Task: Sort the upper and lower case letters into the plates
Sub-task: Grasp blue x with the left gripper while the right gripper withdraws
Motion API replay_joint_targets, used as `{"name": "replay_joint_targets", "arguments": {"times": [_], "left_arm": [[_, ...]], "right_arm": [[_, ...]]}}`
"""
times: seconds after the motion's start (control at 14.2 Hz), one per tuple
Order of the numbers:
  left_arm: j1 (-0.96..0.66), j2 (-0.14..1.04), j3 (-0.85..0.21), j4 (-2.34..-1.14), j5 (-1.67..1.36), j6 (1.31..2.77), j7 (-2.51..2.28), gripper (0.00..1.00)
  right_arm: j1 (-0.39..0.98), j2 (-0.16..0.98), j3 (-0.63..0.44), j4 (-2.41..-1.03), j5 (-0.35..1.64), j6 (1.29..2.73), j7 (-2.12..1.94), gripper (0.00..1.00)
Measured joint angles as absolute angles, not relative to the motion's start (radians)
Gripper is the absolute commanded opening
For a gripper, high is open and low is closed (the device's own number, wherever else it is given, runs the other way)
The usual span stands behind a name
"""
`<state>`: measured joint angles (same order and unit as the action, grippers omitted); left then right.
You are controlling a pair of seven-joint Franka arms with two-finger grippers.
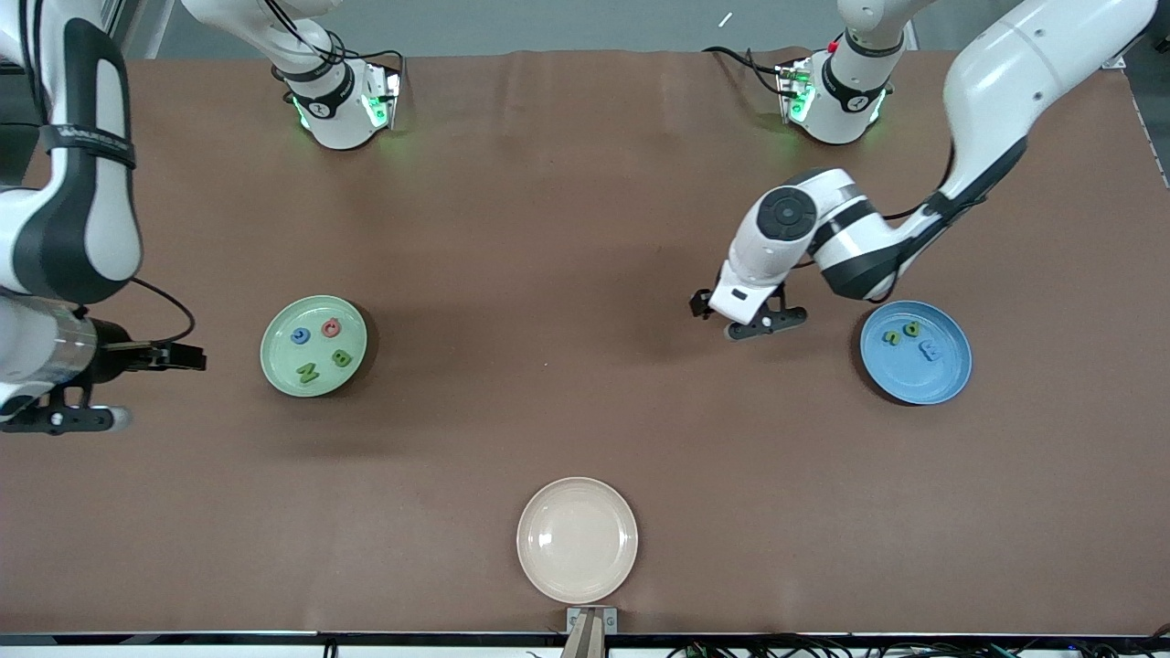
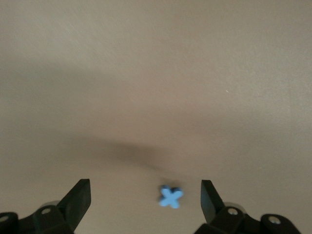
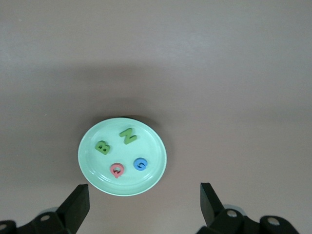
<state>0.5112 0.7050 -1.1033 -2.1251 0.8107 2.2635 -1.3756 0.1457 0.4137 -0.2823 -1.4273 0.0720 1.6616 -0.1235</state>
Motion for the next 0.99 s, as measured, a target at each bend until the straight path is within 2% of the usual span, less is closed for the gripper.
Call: {"name": "replay_joint_targets", "arguments": {"times": [0.35,0.63,0.99], "left_arm": [[0.388,0.709,-1.014,-2.121,0.811,2.296,-1.438,0.78],[0.331,0.71,-0.969,-2.121,0.815,2.334,-1.438,0.72],[0.294,0.713,-0.936,-2.124,0.819,2.344,-1.434,0.55]], "right_arm": [[0.089,0.415,-0.282,-1.37,0.07,1.61,-0.13,1.0],[0.097,0.418,-0.269,-1.343,0.068,1.61,-0.129,1.0],[0.105,0.421,-0.264,-1.313,0.068,1.611,-0.129,1.0]]}}
